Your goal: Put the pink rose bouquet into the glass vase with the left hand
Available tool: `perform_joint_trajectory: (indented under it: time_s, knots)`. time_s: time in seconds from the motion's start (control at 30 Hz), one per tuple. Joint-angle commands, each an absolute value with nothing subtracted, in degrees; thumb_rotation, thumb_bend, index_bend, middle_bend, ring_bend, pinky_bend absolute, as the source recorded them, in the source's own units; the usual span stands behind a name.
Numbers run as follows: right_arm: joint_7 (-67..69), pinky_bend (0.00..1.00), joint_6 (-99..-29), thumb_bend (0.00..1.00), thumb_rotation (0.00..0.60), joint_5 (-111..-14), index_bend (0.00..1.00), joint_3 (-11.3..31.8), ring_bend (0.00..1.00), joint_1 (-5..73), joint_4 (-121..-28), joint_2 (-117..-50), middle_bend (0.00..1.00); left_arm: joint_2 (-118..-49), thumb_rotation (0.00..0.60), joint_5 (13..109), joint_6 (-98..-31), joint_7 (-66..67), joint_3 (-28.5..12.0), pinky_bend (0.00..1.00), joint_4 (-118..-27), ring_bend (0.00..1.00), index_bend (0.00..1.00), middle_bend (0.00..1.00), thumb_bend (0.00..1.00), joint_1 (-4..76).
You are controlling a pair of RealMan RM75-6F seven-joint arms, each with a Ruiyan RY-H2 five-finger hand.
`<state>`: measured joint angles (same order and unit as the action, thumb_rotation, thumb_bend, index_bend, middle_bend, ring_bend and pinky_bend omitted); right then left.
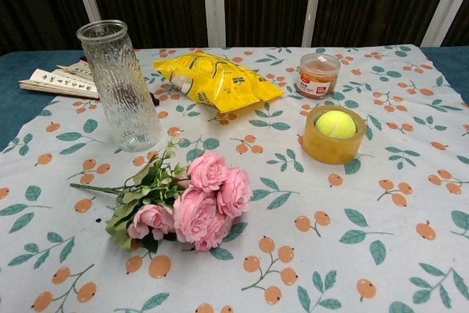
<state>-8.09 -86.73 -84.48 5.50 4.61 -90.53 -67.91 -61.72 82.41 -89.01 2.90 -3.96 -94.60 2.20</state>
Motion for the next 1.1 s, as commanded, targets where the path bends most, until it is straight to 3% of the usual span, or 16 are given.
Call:
perform_joint_trajectory:
  time_s: [0.03, 0.5, 0.67, 0.87, 1.1]
  knots:
    - [-8.9, 0.2, -86.6, 0.15, 0.6, -84.1, 0.04, 5.7, 0.01, 4.7, -91.0, -68.1, 0.0, -61.7, 0.6, 82.1, -88.7, 3.1, -4.1, 0.22, -94.7, 0.03, 0.18, 0.07, 0.24, 2.3]
    - [-10.5, 0.2, -85.2, 0.15, 0.6, -81.1, 0.04, 5.6, 0.01, 4.1, -92.5, -67.7, 0.0, -62.0, 0.6, 85.8, -87.9, 1.9, -3.0, 0.19, -94.4, 0.03, 0.14, 0.03, 0.24, 3.3]
    - [-11.5, 0.2, -84.5, 0.15, 0.6, -80.2, 0.04, 5.4, 0.01, 4.1, -93.7, -67.1, 0.0, -62.8, 0.6, 86.0, -85.8, 0.9, -3.0, 0.18, -93.8, 0.03, 0.1, 0.03, 0.17, 4.6]
    - [-11.0, 0.2, -84.6, 0.16, 0.6, -80.8, 0.04, 5.5, 0.01, 4.2, -94.2, -67.1, 0.0, -63.1, 0.6, 89.7, -76.8, 0.6, -0.9, 0.17, -94.5, 0.03, 0.08, 0.02, 0.13, 9.8]
    - [-11.6, 0.2, -83.4, 0.16, 0.6, -79.6, 0.04, 5.6, 0.01, 4.6, -94.0, -67.2, 0.0, -63.3, 0.6, 91.4, -68.3, 7.5, -0.7, 0.16, -102.1, 0.03, 0.07, 0.03, 0.12, 15.9]
